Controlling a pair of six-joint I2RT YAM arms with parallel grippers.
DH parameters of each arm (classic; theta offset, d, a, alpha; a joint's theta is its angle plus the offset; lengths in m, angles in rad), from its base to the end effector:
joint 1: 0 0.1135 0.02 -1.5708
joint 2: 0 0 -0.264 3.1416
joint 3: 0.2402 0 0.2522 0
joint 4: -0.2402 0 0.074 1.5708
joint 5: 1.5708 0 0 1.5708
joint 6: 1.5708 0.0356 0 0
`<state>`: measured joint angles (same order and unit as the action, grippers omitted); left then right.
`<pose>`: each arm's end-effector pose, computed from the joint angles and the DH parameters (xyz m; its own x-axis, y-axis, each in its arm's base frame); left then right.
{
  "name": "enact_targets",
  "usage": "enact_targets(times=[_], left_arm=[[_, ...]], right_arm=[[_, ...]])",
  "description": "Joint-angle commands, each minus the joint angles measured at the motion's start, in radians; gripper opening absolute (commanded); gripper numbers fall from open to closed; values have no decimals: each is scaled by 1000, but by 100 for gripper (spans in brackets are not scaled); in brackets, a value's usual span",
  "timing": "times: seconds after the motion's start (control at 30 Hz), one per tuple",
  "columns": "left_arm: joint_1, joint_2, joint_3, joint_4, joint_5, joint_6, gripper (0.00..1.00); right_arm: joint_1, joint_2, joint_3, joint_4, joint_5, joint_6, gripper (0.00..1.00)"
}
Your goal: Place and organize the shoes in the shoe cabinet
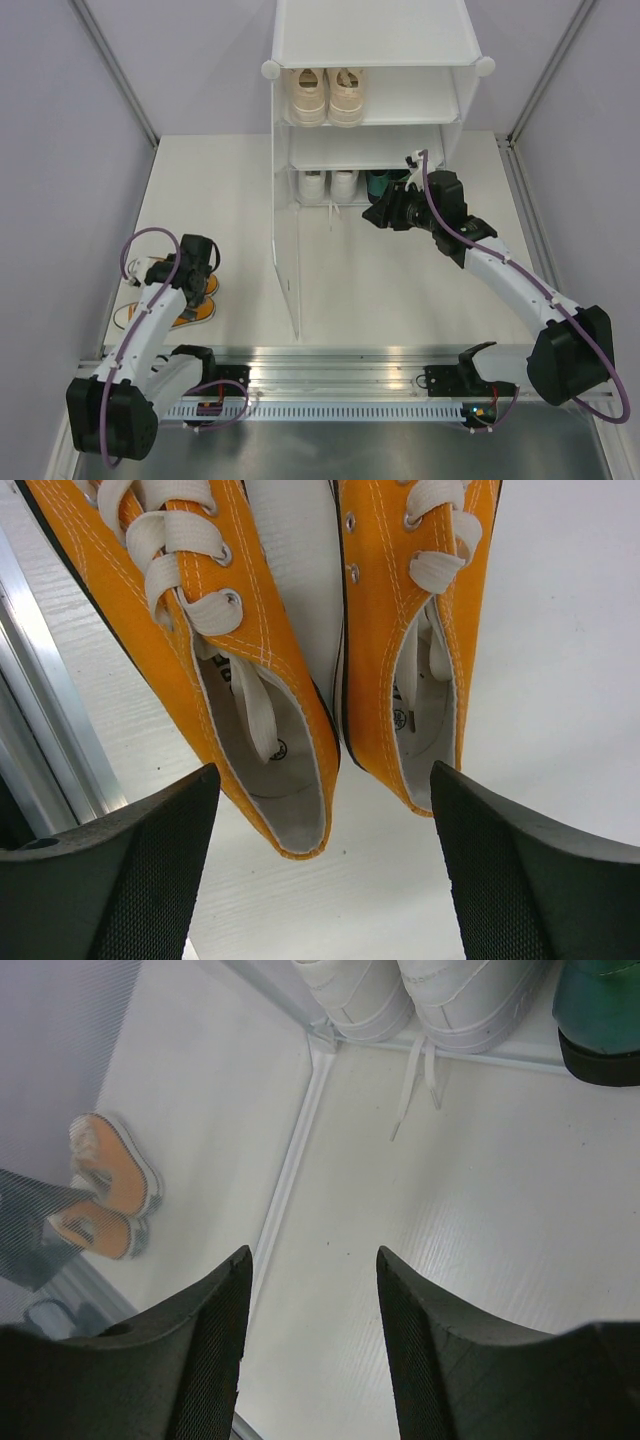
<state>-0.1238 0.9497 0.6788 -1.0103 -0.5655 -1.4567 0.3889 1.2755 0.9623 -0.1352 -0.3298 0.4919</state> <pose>0.1494 0.0006 0.2207 -0.0610 -0.8377 -0.5427 -0.9503 0.2151 -0.2252 0.2656 0.1213 0.3010 -0.6506 0.2163 -0.7280 -0.3648 0.7518 0.5494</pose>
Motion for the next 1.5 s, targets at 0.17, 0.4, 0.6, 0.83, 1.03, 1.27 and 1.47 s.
enact_targets(times=[0.17, 0.4, 0.6, 0.83, 1.03, 1.27, 1.47], left_arm=[[12, 44, -64, 116, 44, -17, 82], [13, 122, -105, 191, 56, -19, 78], [13, 146, -120, 226, 58, -19, 68], [13, 162, -157, 337, 81, 19, 26], [13, 140, -156, 354, 96, 79, 8], [13, 64, -134, 374, 177, 225, 2], [13, -25, -65, 377, 306, 363, 2]], right_arm=[[1, -22, -10, 37, 35, 11, 57], [1, -28, -16, 25, 64, 7, 56], [2, -31, -14, 22, 74, 4, 56], [1, -36, -16, 19, 80, 1, 56], [2, -41, -13, 11, 81, -3, 56], [2, -70, -7, -20, 94, -12, 56], [2, -114, -23, -55, 90, -15, 56]])
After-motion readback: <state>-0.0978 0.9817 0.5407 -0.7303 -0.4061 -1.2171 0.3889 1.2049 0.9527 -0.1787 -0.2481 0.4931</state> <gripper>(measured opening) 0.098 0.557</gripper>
